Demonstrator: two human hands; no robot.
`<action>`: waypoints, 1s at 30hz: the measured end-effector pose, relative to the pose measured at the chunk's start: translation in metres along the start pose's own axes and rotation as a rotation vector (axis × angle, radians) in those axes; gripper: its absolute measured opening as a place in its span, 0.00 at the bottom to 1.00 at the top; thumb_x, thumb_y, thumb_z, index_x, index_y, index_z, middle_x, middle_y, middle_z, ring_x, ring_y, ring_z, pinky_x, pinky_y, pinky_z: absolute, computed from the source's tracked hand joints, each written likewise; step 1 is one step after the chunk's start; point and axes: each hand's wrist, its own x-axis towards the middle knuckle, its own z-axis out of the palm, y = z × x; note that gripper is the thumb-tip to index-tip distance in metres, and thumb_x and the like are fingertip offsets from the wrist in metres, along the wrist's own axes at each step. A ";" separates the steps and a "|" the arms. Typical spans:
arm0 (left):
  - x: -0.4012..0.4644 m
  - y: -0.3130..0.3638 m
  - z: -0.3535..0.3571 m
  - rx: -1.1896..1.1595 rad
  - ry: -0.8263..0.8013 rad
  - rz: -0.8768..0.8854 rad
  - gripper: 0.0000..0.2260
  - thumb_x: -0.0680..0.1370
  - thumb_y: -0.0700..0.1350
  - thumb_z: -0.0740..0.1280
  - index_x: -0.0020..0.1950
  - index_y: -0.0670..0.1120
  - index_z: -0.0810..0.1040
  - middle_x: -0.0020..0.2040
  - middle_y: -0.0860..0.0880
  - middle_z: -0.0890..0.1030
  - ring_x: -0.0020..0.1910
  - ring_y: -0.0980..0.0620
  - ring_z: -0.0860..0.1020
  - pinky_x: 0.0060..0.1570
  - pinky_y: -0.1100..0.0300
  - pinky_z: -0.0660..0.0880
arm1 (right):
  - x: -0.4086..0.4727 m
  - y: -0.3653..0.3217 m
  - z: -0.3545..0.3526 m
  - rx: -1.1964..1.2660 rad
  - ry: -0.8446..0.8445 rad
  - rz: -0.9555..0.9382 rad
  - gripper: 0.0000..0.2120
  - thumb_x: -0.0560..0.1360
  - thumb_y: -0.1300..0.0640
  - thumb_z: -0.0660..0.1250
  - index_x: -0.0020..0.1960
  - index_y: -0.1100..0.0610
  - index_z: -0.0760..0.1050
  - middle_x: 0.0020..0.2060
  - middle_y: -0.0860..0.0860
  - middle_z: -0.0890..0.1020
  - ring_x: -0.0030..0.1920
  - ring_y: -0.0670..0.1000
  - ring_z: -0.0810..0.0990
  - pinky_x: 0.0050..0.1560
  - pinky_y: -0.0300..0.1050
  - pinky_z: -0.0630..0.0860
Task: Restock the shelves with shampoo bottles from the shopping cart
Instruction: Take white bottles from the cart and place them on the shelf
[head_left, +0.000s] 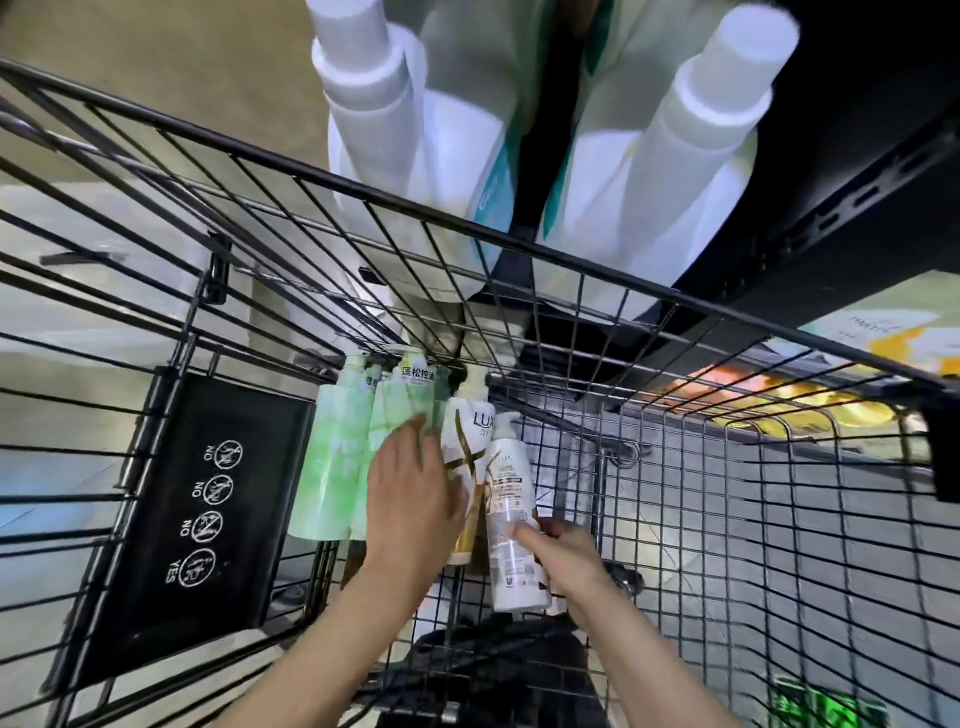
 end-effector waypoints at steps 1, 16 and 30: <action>0.012 0.007 0.003 0.096 -0.044 0.036 0.28 0.75 0.53 0.63 0.69 0.37 0.69 0.68 0.36 0.70 0.67 0.36 0.69 0.66 0.42 0.66 | -0.001 0.002 -0.009 0.017 -0.004 -0.003 0.15 0.69 0.52 0.75 0.53 0.57 0.79 0.46 0.52 0.84 0.47 0.51 0.83 0.41 0.37 0.78; 0.011 0.043 0.073 0.320 -0.440 -0.100 0.41 0.78 0.63 0.54 0.76 0.34 0.44 0.77 0.37 0.45 0.77 0.40 0.45 0.75 0.47 0.45 | -0.032 0.016 -0.081 0.294 0.007 -0.055 0.10 0.71 0.56 0.72 0.50 0.59 0.79 0.43 0.54 0.86 0.44 0.52 0.85 0.40 0.42 0.80; -0.057 0.069 0.006 -1.000 -0.607 -0.535 0.35 0.66 0.54 0.77 0.67 0.45 0.69 0.54 0.50 0.79 0.53 0.49 0.79 0.56 0.53 0.76 | -0.120 0.014 -0.102 0.303 -0.022 -0.048 0.35 0.56 0.43 0.77 0.56 0.62 0.77 0.49 0.58 0.85 0.54 0.59 0.82 0.61 0.63 0.74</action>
